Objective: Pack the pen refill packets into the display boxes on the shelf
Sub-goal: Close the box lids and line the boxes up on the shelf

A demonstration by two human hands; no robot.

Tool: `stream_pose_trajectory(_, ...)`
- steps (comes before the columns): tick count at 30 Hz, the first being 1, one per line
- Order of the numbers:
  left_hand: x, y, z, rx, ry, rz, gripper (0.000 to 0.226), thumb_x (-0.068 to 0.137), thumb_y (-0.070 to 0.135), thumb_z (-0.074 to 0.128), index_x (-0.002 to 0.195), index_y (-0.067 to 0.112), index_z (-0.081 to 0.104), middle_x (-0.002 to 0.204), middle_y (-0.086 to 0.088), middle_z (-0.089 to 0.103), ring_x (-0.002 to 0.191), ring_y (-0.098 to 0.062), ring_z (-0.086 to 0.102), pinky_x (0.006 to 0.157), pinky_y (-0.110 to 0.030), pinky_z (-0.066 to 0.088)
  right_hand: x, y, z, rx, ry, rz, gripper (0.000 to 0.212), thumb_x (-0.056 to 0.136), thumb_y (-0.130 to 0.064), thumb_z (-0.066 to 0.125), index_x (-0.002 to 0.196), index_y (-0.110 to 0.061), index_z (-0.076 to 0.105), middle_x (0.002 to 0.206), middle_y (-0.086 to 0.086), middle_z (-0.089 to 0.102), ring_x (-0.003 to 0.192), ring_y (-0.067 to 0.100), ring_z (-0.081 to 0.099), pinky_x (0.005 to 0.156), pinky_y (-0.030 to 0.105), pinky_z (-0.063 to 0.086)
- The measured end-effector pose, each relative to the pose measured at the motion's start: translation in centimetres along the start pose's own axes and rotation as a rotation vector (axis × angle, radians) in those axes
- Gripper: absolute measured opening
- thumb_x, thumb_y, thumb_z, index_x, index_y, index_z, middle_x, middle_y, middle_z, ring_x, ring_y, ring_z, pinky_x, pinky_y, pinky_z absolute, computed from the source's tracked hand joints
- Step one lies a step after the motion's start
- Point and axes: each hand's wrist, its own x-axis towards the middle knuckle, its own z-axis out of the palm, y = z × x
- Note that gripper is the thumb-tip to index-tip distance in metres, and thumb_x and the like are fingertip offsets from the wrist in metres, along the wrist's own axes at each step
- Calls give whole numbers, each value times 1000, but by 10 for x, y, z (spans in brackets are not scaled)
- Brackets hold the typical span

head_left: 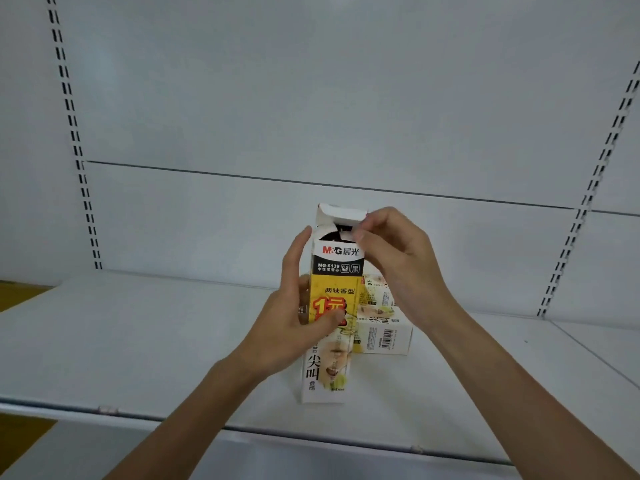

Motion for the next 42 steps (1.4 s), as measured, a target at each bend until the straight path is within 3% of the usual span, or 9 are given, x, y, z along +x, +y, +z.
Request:
stream_pose_trajectory(3, -2, -4, 3, -27, 16, -25, 86, 78, 16, 66, 123, 58, 5, 98, 18, 63, 90, 0, 64, 69, -14, 52, 3, -2, -5, -7, 28, -61, 25, 78, -5, 67, 93, -20, 53, 97, -4, 66, 97, 16, 65, 82, 34, 54)
stream_pose_trajectory(7, 0, -5, 3, -20, -4, -21, 79, 78, 18, 67, 120, 58, 13, 97, 23, 62, 91, 3, 63, 69, -15, 53, 4, -8, -10, -137, -88, -117, 26, 74, -26, 65, 100, -27, 66, 96, -12, 66, 100, 17, 62, 84, 31, 53)
stream_pose_trajectory(9, 0, -6, 3, -18, 8, -24, 79, 77, 19, 67, 118, 60, 14, 93, 28, 61, 90, 4, 63, 68, -14, 53, 5, -10, -11, -163, -99, -122, 15, 79, -20, 66, 92, -25, 71, 96, -7, 67, 98, 11, 62, 78, 23, 51)
stream_pose_trajectory(11, -1, -8, 4, -20, 21, -26, 79, 78, 19, 67, 117, 62, 13, 90, 31, 61, 90, 5, 63, 67, -12, 52, 6, -11, -10, -220, -110, -140, 18, 83, -9, 65, 86, -25, 72, 97, -4, 67, 97, 8, 61, 72, 19, 51)
stream_pose_trajectory(25, -1, -13, 4, -16, 39, -32, 80, 76, 19, 67, 117, 62, 13, 98, 25, 59, 90, 5, 62, 70, -12, 52, 14, -15, -7, -378, -161, -199, 18, 87, -12, 61, 88, -28, 70, 94, -12, 68, 97, 9, 62, 70, 27, 57)
stream_pose_trajectory(29, -2, -13, 6, -26, 53, -32, 80, 75, 20, 69, 118, 62, 15, 94, 24, 61, 89, 2, 63, 71, -14, 52, 8, -11, -6, -399, -180, -247, 15, 84, -16, 58, 89, -25, 69, 98, -10, 65, 100, 8, 60, 75, 22, 55)
stream_pose_trajectory(34, -2, -9, 5, -47, 79, -33, 83, 66, 34, 67, 119, 63, 10, 96, 19, 64, 89, -2, 65, 74, -17, 54, 0, 0, -6, -484, -152, -324, 23, 84, -15, 58, 104, -23, 66, 107, -13, 63, 105, 0, 57, 83, 13, 49)
stream_pose_trajectory(37, 1, -5, 3, -30, 78, -8, 87, 73, 20, 71, 121, 61, 11, 94, 14, 66, 86, -3, 66, 70, -15, 53, -8, 7, -7, -567, -96, -365, 27, 85, -20, 59, 112, -25, 64, 113, -16, 61, 112, -4, 54, 90, 9, 45)
stream_pose_trajectory(42, 9, 8, -1, 38, 93, 123, 80, 74, 7, 72, 121, 55, 27, 92, 22, 64, 88, -4, 64, 68, -15, 52, -18, 3, -8, -507, -88, -335, 30, 84, -15, 62, 112, -24, 65, 117, -9, 64, 116, 0, 55, 98, 19, 44)
